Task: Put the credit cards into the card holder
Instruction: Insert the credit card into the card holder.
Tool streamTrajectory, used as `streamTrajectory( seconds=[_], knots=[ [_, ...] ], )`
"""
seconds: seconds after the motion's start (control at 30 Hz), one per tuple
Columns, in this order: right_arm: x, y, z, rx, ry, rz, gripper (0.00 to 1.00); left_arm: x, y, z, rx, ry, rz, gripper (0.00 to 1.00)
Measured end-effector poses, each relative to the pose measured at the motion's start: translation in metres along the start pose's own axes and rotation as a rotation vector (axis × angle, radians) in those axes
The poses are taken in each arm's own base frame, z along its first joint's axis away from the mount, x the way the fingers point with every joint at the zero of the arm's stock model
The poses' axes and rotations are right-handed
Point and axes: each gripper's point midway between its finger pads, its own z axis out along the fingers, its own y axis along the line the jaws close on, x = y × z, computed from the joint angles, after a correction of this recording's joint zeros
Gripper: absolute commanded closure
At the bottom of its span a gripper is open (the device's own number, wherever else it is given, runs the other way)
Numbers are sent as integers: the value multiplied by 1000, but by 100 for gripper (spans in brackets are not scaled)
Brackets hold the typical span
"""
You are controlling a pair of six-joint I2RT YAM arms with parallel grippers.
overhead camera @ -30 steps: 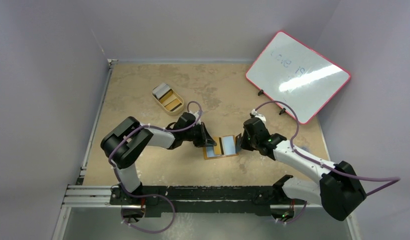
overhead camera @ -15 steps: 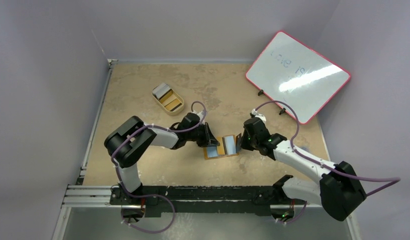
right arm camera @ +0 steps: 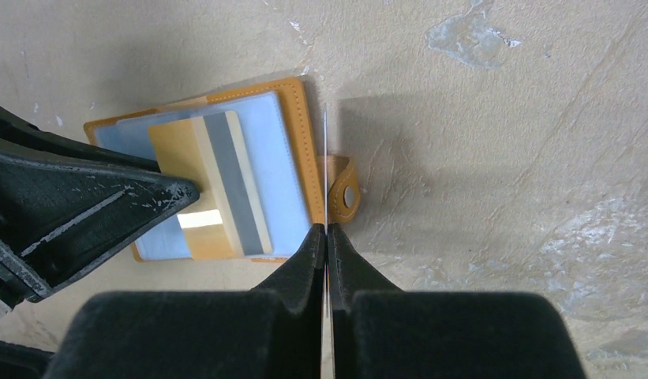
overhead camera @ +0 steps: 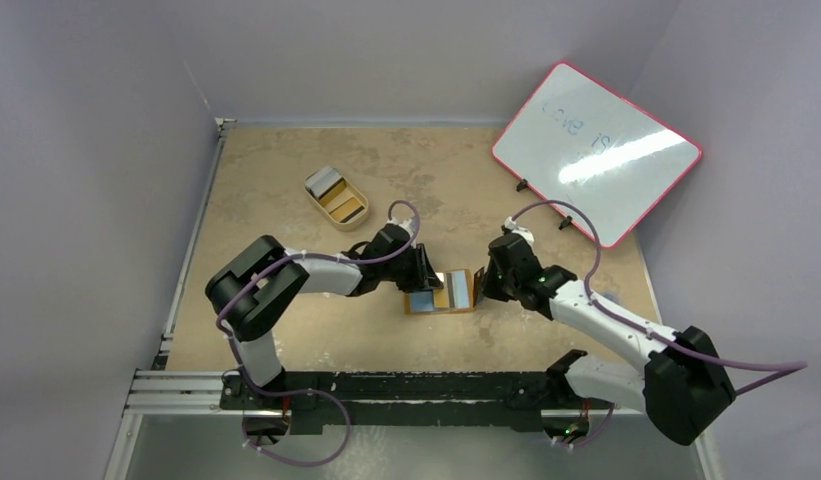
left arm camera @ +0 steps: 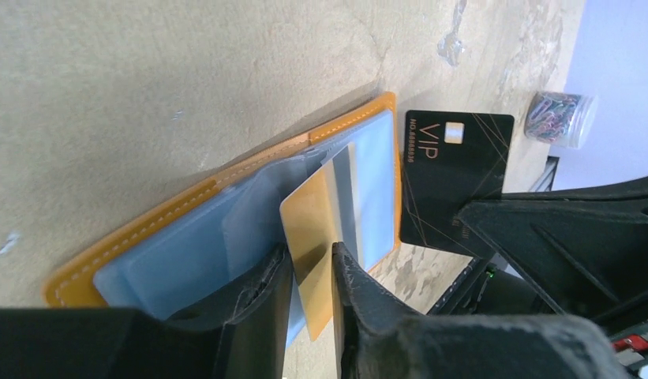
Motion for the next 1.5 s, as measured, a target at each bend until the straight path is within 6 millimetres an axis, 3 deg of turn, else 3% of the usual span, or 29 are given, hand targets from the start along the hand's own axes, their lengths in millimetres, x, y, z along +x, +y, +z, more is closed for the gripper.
streamTrajectory(
  seconds=[0.5,0.87,1.07,1.33,1.5],
  knots=[
    [-5,5,1,-11,-10,-2,100,-3,0,-6,-36,-27,11,70],
    [2,7,8,-35,4,-6,100,-4,-19,1,-59,-65,51,69],
    [1,7,7,-39,0,0,100,-14,-3,-4,-193,-95,103,65],
    [-1,9,5,-46,-8,1,100,-26,15,-26,-334,-137,177,64],
    [-1,9,5,-46,-8,1,100,-25,8,-28,-309,-131,174,62]
  ],
)
